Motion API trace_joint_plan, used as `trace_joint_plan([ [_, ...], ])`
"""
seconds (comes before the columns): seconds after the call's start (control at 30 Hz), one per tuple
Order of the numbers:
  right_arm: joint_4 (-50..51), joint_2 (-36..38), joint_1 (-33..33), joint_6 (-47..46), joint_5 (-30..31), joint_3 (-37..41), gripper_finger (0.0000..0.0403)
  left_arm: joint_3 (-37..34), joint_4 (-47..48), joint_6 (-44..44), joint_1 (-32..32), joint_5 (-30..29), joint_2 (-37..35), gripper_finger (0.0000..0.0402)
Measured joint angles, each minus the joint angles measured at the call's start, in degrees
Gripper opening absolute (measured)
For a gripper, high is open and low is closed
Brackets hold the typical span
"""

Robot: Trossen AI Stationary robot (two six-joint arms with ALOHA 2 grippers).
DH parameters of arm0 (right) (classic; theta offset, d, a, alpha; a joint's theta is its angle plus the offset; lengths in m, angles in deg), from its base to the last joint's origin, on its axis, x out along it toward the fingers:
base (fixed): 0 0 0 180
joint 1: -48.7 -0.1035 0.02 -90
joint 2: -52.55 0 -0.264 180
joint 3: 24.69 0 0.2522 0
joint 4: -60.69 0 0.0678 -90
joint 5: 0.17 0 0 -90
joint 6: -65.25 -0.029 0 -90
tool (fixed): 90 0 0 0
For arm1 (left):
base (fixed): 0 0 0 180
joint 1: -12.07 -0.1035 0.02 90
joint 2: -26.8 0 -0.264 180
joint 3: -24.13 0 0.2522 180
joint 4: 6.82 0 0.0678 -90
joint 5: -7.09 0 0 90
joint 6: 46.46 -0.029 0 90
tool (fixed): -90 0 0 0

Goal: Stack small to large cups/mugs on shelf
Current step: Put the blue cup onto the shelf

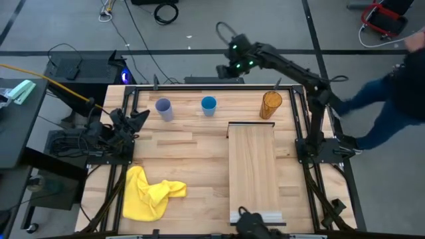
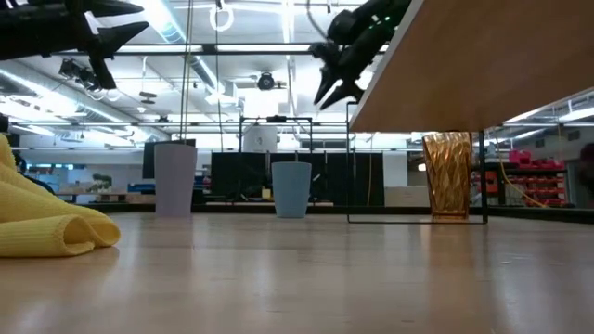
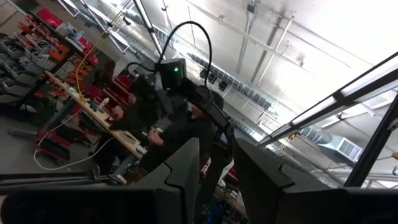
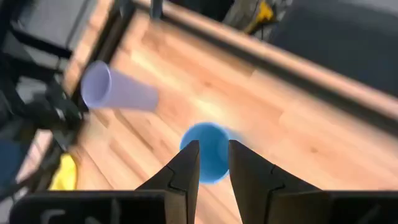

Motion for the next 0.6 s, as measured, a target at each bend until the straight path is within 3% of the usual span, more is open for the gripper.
trace_joint_plan([
  [0.2,0.84,-3.97,-2.49,0.14,0.54,0.47,0.0103,0.00,0.87,0.03,0.00,0.02,0.00,0.0107],
  [0.5,3.65,-7.94,-6.05,0.34,10.01,0.38,0.0107,0.00,1.98,0.01,0.00,0.00,0.00,0.0107],
  [0.6,3.47,-7.69,-6.38,0.16,9.94,0.21,0.0107,0.00,2.38,0.06,0.01,0.00,0.00,0.0107],
])
